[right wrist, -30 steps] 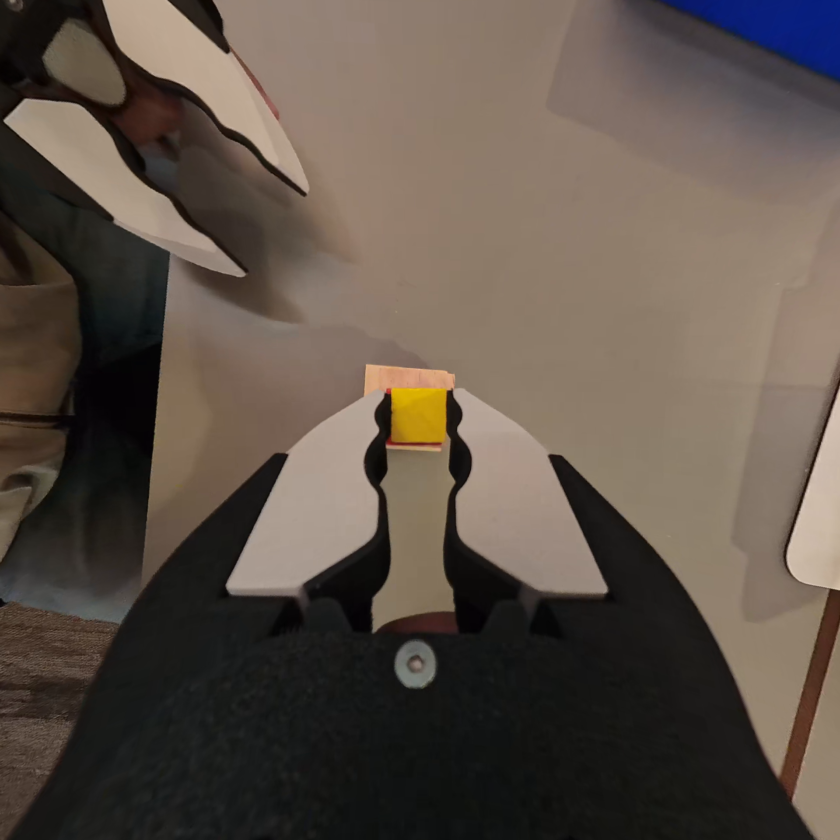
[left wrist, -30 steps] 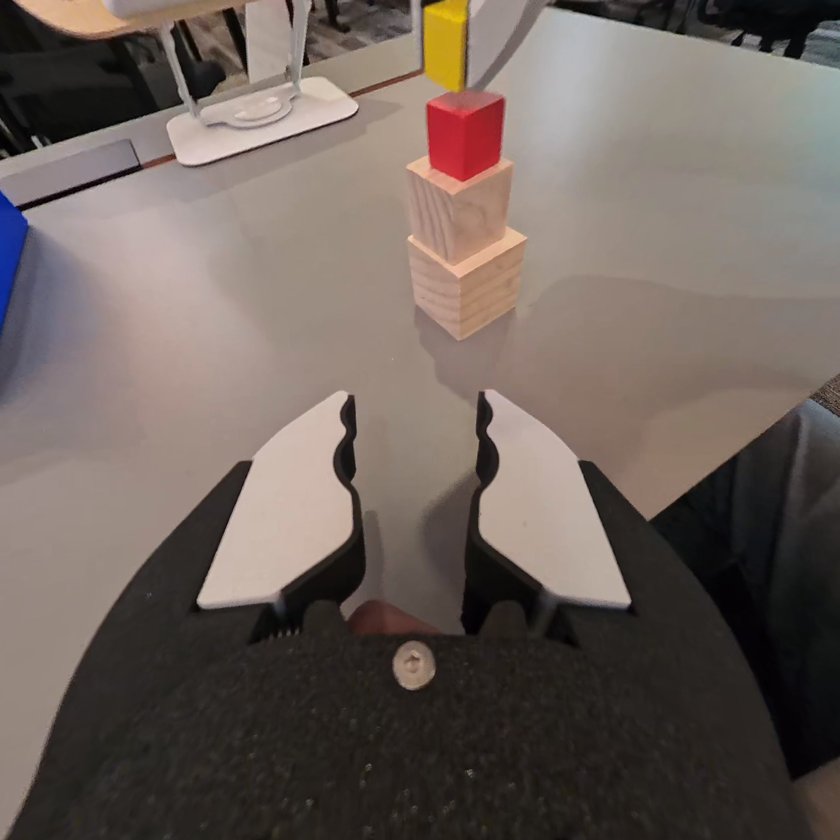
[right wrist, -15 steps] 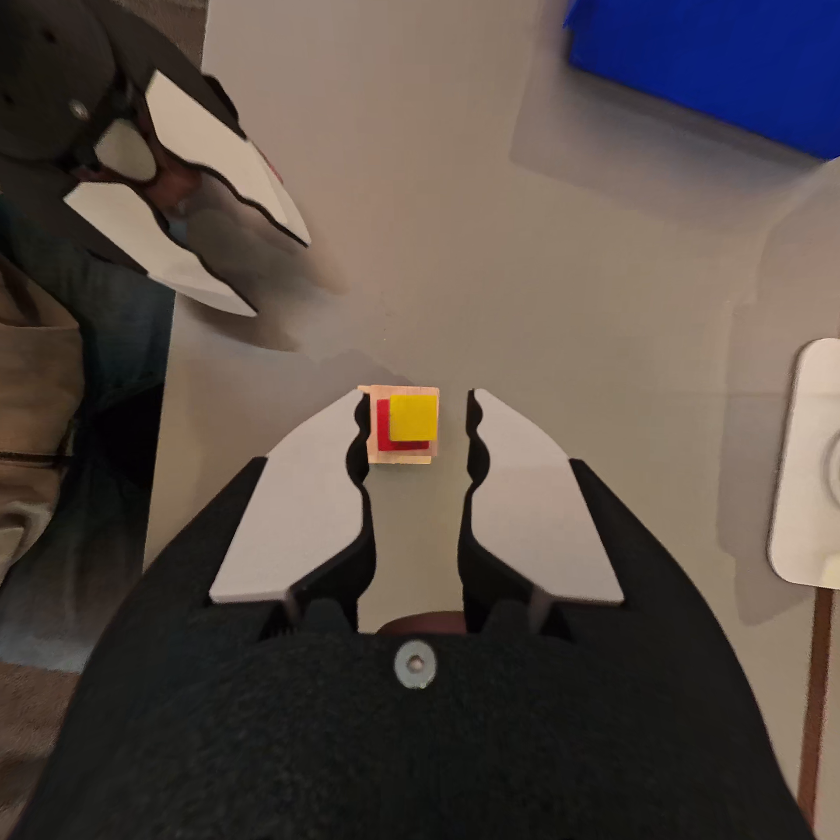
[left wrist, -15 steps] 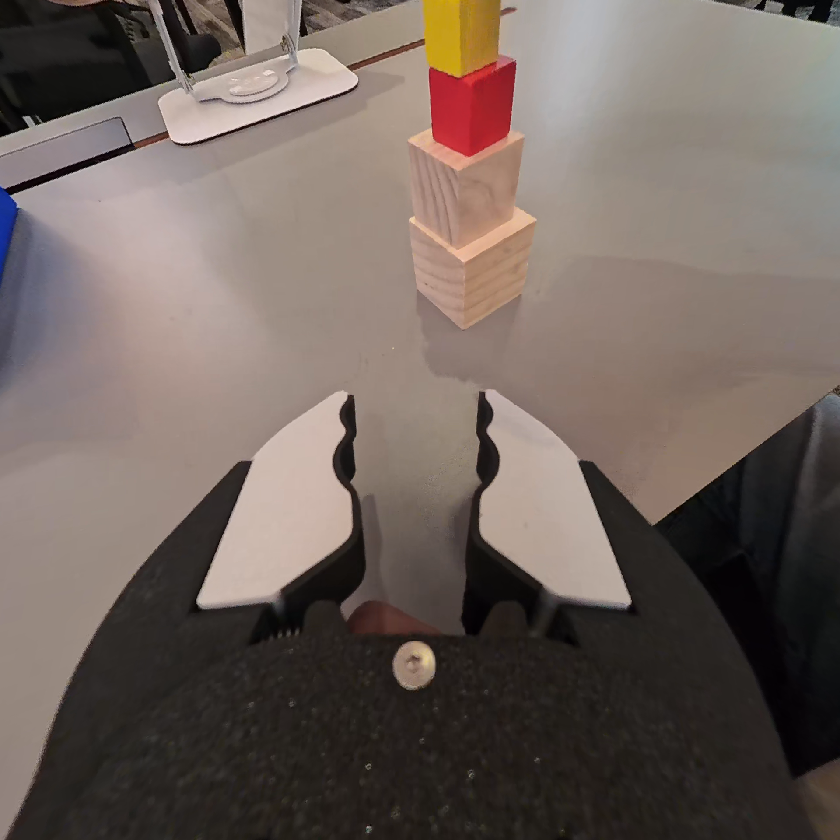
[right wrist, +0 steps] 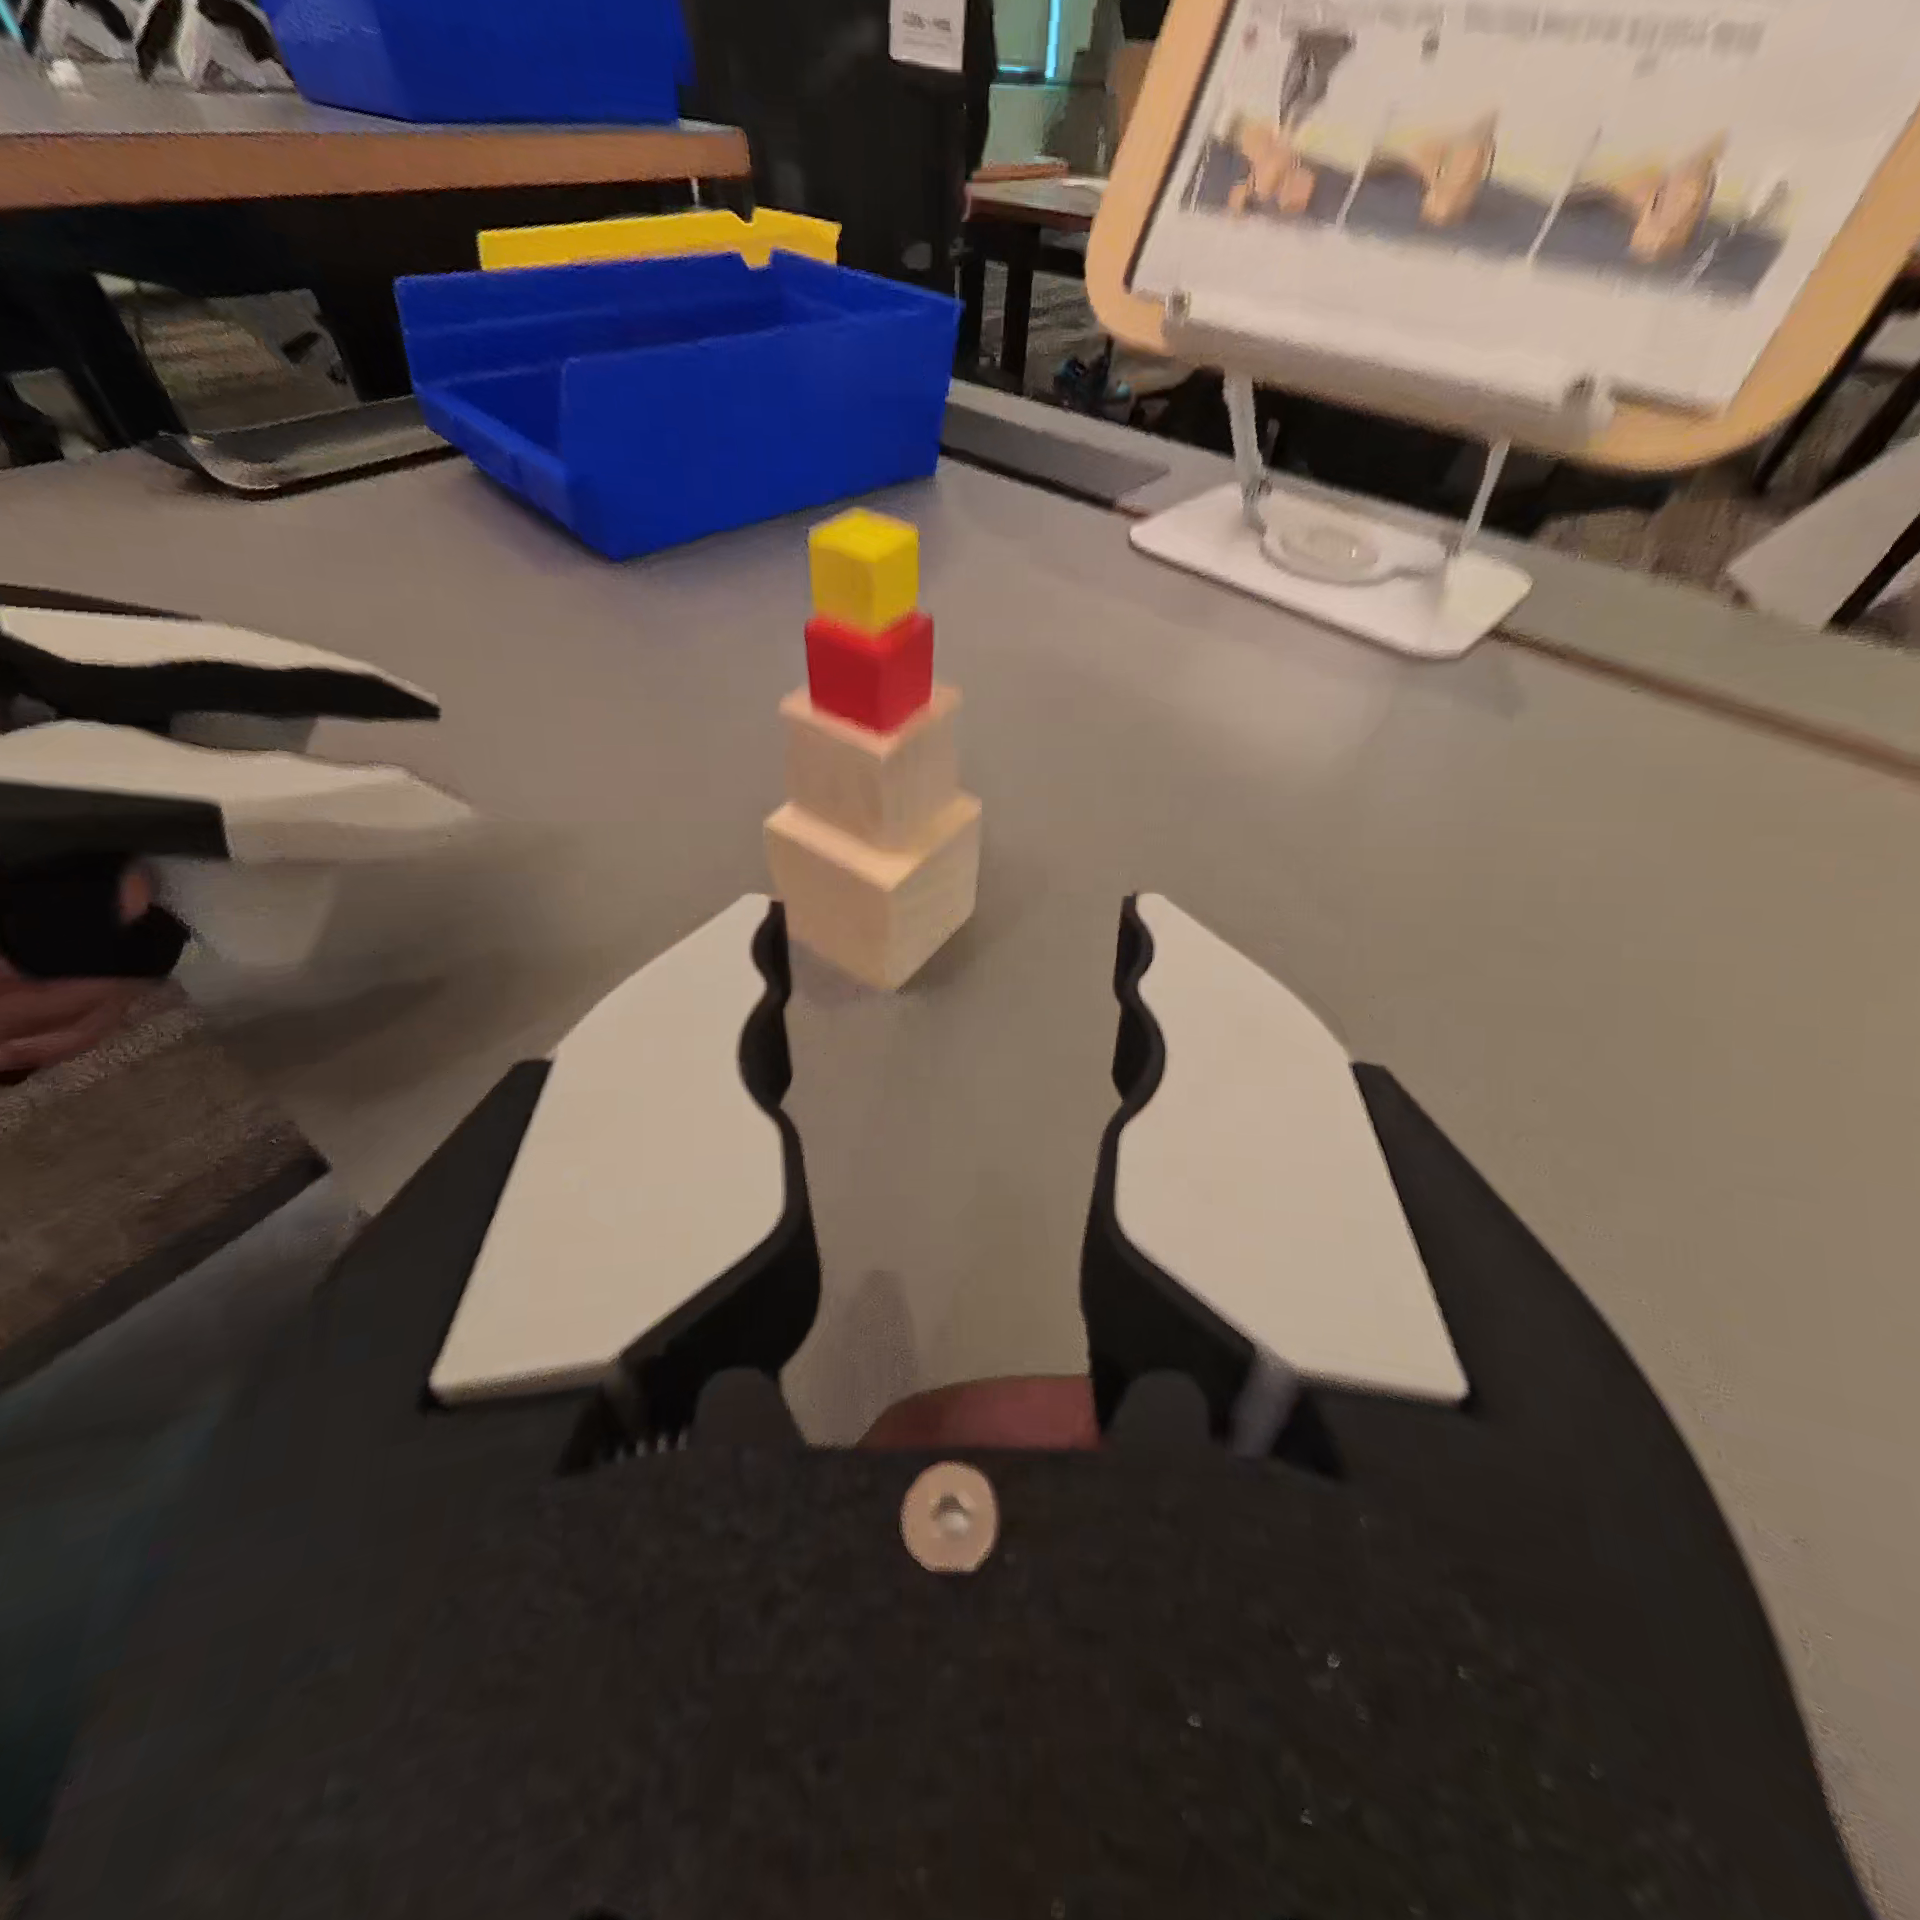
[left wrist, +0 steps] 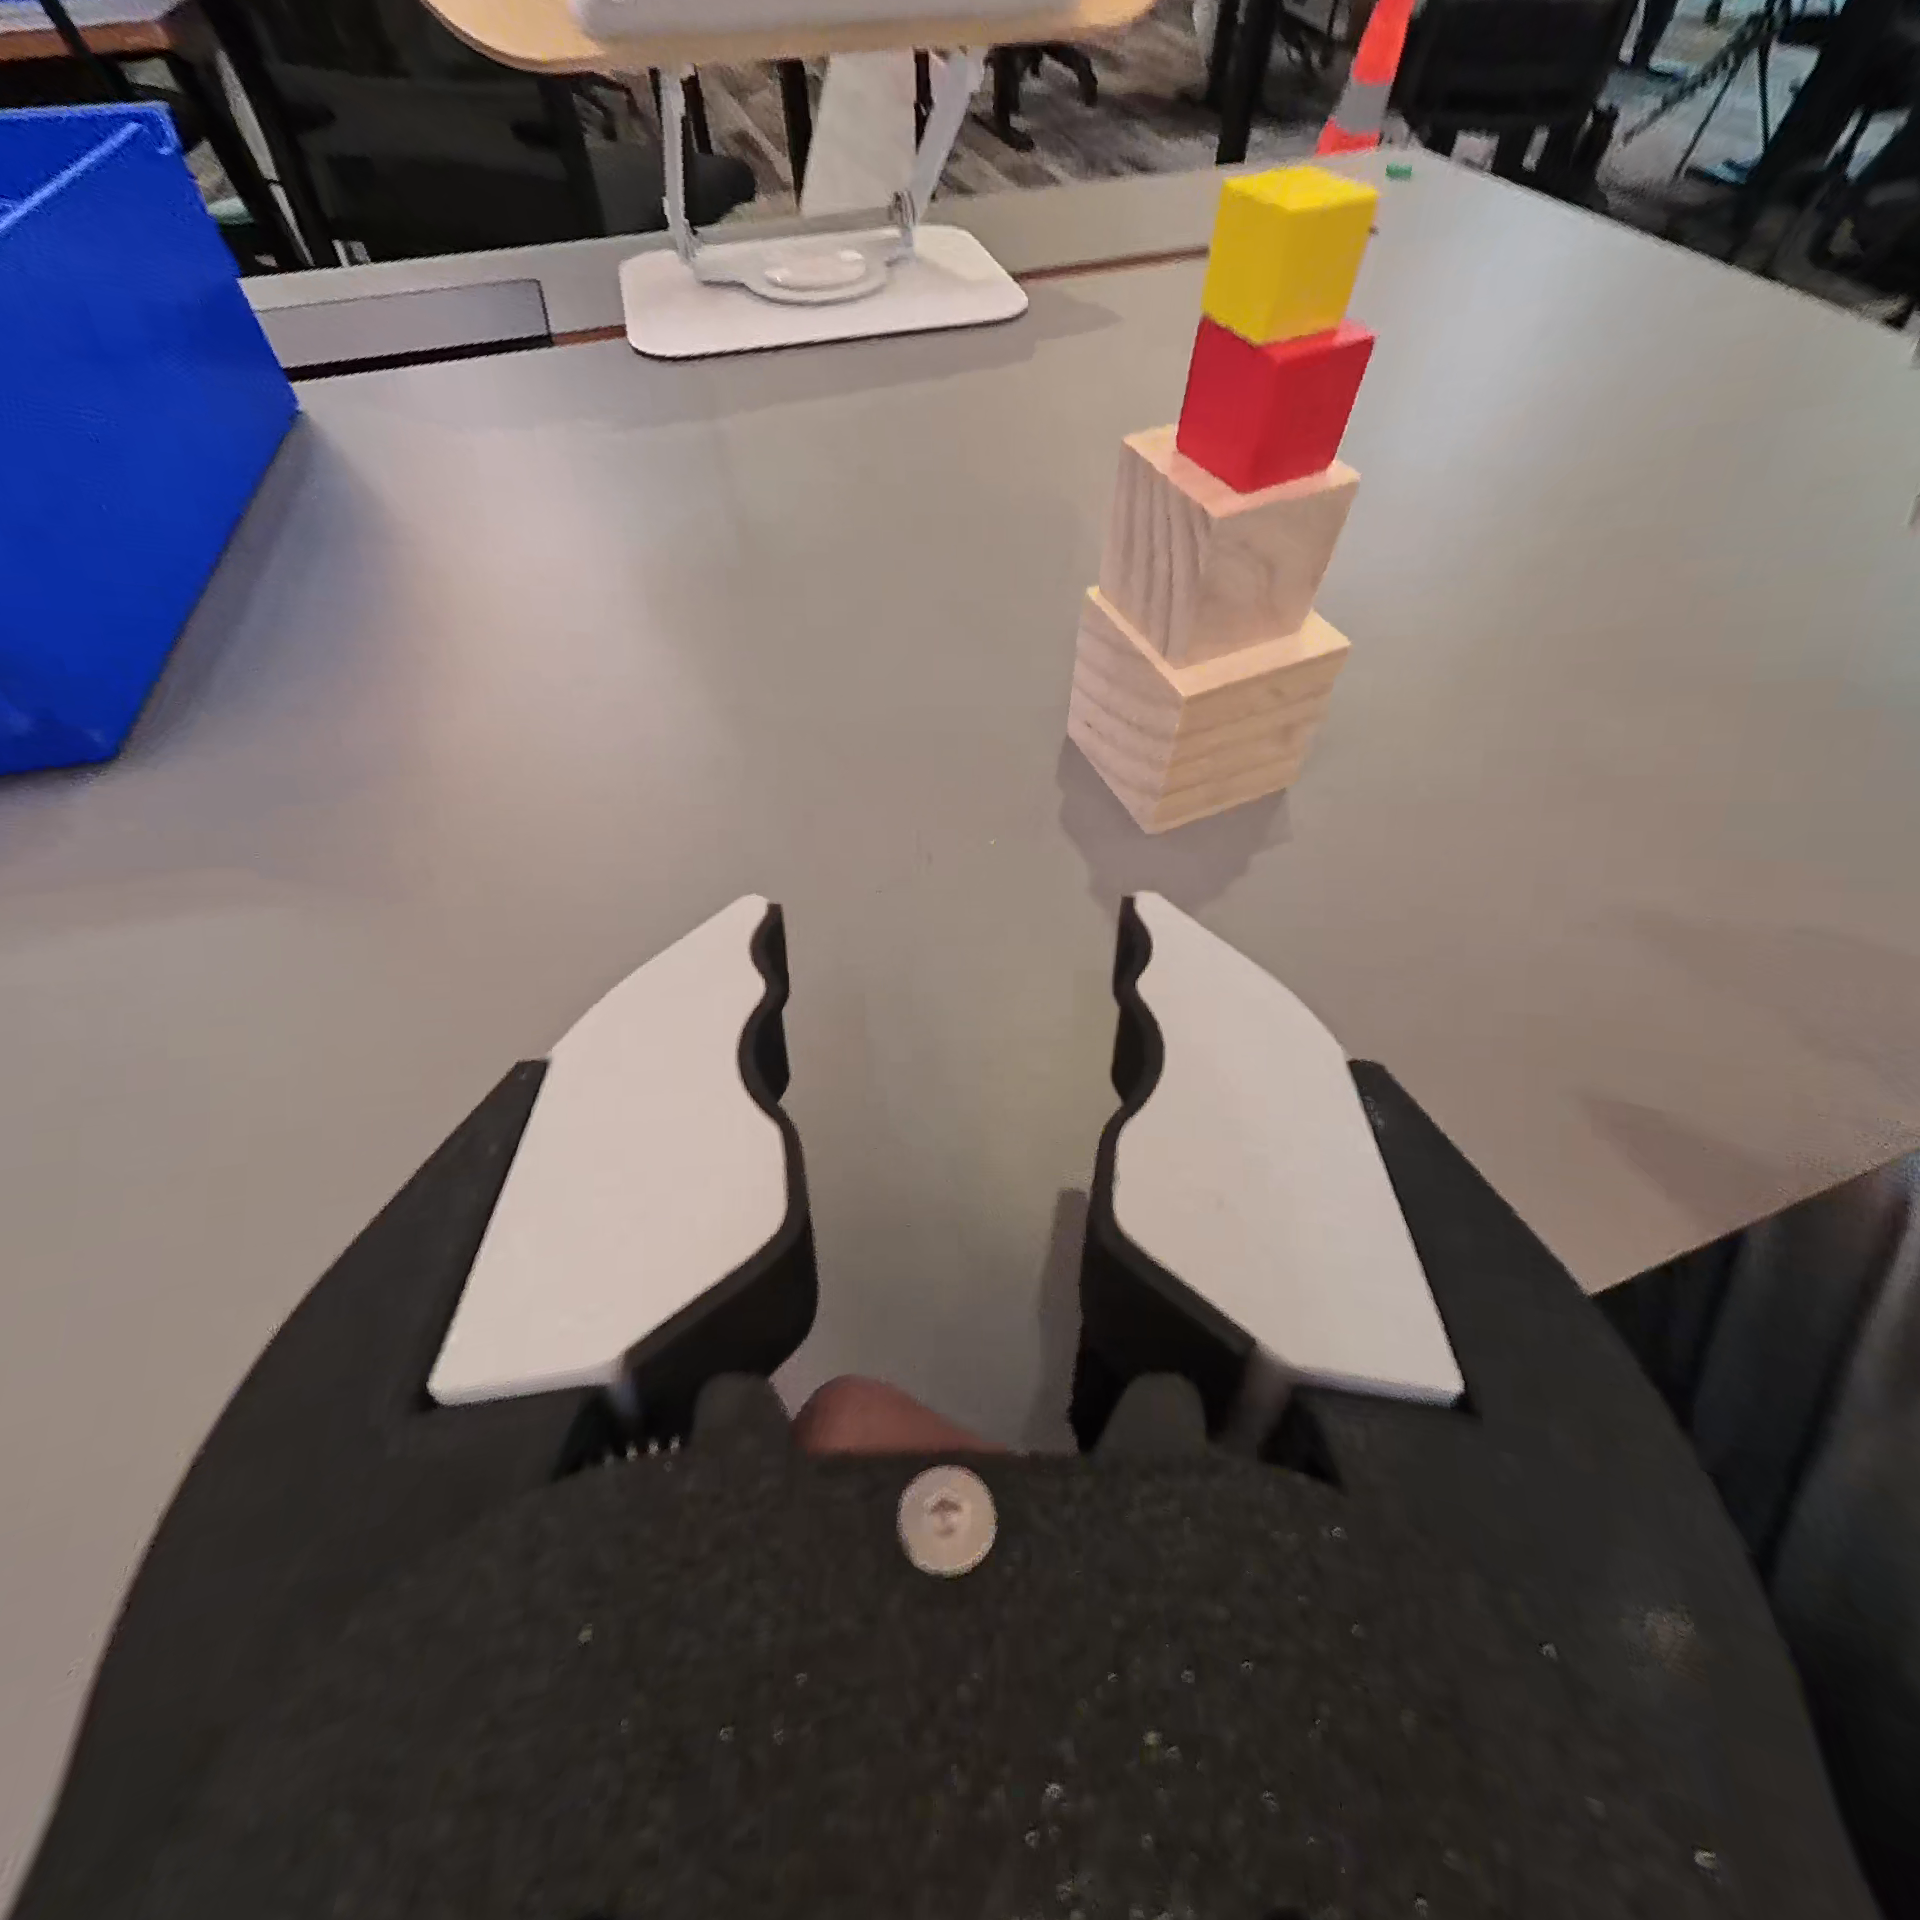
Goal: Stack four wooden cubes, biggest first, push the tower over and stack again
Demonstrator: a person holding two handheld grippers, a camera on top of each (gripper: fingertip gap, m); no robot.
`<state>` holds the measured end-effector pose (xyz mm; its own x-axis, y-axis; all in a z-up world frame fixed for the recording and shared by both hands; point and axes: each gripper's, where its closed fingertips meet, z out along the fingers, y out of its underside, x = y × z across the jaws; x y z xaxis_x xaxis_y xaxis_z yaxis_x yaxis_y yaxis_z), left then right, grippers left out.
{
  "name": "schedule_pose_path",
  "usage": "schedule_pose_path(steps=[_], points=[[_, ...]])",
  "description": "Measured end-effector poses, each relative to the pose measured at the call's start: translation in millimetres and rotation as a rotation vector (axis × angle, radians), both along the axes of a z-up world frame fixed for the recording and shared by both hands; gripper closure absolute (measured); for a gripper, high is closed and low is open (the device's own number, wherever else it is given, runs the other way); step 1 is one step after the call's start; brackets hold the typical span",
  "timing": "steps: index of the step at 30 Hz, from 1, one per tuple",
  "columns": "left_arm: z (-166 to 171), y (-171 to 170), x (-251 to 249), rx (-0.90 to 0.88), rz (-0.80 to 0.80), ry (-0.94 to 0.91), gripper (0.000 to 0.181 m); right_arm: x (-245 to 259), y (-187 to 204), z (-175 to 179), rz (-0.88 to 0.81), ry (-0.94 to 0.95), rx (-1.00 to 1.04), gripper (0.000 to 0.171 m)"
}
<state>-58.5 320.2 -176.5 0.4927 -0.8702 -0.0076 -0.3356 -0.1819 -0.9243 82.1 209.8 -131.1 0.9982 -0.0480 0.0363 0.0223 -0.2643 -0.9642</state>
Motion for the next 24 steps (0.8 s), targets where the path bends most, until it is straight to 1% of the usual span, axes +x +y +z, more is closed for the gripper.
schedule_pose_path(steps=[2,5,12,15,16,17,18,19,21,23,24], points=[[0,-1,0,-0.01,0.026,-0.019,0.118,3,-12,-17,-0.066,0.019,-0.006,0.107],[-6,-4,1,-0.024,0.043,-0.014,0.113,4,-24,-28,-0.115,0.065,-0.017,0.105],[-14,-16,5,-0.065,0.019,-0.006,0.111,-8,-28,-38,-0.06,0.08,-0.076,0.105],[-11,-22,9,-0.074,-0.03,-0.009,0.111,-10,-28,-41,-0.049,0.076,-0.086,0.106],[-4,-25,15,-0.066,-0.081,-0.022,0.112,-11,-28,-41,-0.044,0.075,-0.09,0.106],[6,-28,22,-0.048,-0.16,-0.031,0.117,-12,-28,-40,-0.038,0.077,-0.092,0.106],[20,-26,30,-0.013,-0.213,-0.032,0.12,-13,-28,-39,-0.032,0.081,-0.089,0.106],[36,-21,40,0.032,-0.266,-0.025,0.119,-14,-28,-38,-0.024,0.085,-0.085,0.107],[62,-8,63,0.123,-0.372,0.038,0.119,-16,-28,-36,-0.012,0.083,-0.085,0.108],[74,-2,88,0.174,-0.52,0.131,0.12,-17,-29,-34,-0.004,0.074,-0.084,0.109],[74,-1,98,0.173,-0.601,0.187,0.122,-18,-29,-33,-0.001,0.07,-0.083,0.109]])
